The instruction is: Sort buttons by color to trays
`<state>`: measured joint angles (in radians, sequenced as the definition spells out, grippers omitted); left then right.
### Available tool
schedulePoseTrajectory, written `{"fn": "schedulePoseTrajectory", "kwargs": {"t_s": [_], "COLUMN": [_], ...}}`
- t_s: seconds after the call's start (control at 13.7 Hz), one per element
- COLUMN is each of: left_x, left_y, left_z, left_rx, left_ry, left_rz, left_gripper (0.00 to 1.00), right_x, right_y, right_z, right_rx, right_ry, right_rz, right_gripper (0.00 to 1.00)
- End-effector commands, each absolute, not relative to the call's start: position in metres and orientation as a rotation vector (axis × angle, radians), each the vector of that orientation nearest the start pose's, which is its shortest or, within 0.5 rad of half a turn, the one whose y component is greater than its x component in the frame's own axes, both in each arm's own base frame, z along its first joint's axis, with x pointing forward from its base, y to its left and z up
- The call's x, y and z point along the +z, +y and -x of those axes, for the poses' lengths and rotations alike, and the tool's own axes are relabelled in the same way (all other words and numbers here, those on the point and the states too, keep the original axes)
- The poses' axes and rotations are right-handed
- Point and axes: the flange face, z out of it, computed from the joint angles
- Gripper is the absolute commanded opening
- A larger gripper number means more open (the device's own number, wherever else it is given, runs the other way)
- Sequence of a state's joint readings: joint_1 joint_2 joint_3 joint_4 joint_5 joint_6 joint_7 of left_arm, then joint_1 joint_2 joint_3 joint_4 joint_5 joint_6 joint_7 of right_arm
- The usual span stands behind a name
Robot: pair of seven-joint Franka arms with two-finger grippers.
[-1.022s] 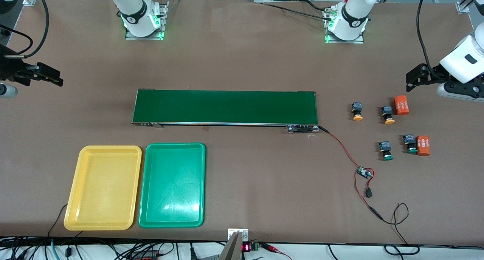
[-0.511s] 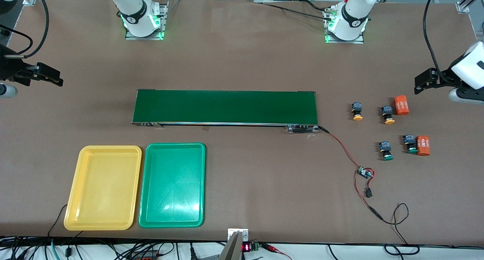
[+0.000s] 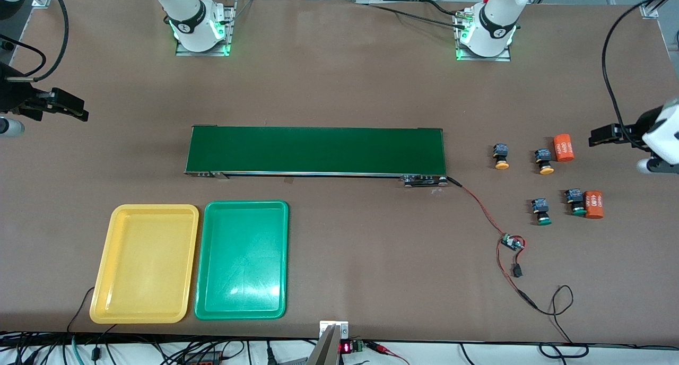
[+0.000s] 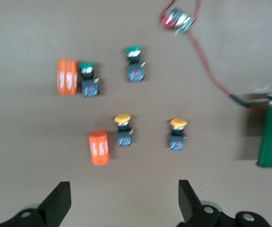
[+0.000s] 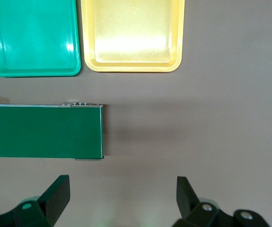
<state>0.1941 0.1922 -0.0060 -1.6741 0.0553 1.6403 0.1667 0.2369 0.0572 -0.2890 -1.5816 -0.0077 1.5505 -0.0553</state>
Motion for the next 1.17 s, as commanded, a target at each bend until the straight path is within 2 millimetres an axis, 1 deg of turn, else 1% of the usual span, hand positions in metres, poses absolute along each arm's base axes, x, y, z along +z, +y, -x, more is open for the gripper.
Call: {"fn": "schedulePoseTrajectory", "kwargs": {"t_s": [0.0, 0.15, 0.22, 0.36, 0.51, 0.73, 0.95, 1.09], "left_x": [0.424, 0.393, 0.377, 0.346, 0.314, 0.261, 0.230, 0.216], "left_y": [0.154, 0.186, 0.197, 0.226, 0.245, 0.258, 0.269, 0.269], "left_z": [-0.580, -0.592, -0.597, -0.607, -0.615, -0.619, -0.611, -0.609], "left_rx": [0.348, 0.231, 0.195, 0.080, -0.017, -0.065, -0.027, -0.034], "left_ry": [0.011, 0.150, 0.212, 0.318, 0.417, 0.498, 0.475, 0.473], "left_rz": [3.119, 3.114, 3.111, 3.087, 3.049, 3.023, 3.047, 3.049], "left_gripper": [1.00, 1.00, 1.00, 1.00, 1.00, 0.93, 0.87, 0.86], "right_x": [0.593, 0.593, 0.593, 0.593, 0.593, 0.593, 0.593, 0.593], "right_y": [-0.025, -0.025, -0.024, -0.024, -0.025, -0.025, -0.025, -0.024], "right_z": [-0.561, -0.561, -0.561, -0.561, -0.561, -0.560, -0.560, -0.560], "right_rx": [0.119, 0.119, 0.119, 0.119, 0.119, 0.121, 0.121, 0.121], "right_ry": [0.007, 0.007, 0.005, 0.005, 0.007, 0.007, 0.007, 0.005], "right_rz": [3.164, 3.165, 3.165, 3.165, 3.165, 3.164, 3.164, 3.163], "right_gripper": [1.00, 1.00, 1.00, 1.00, 1.00, 1.00, 1.00, 1.00]}}
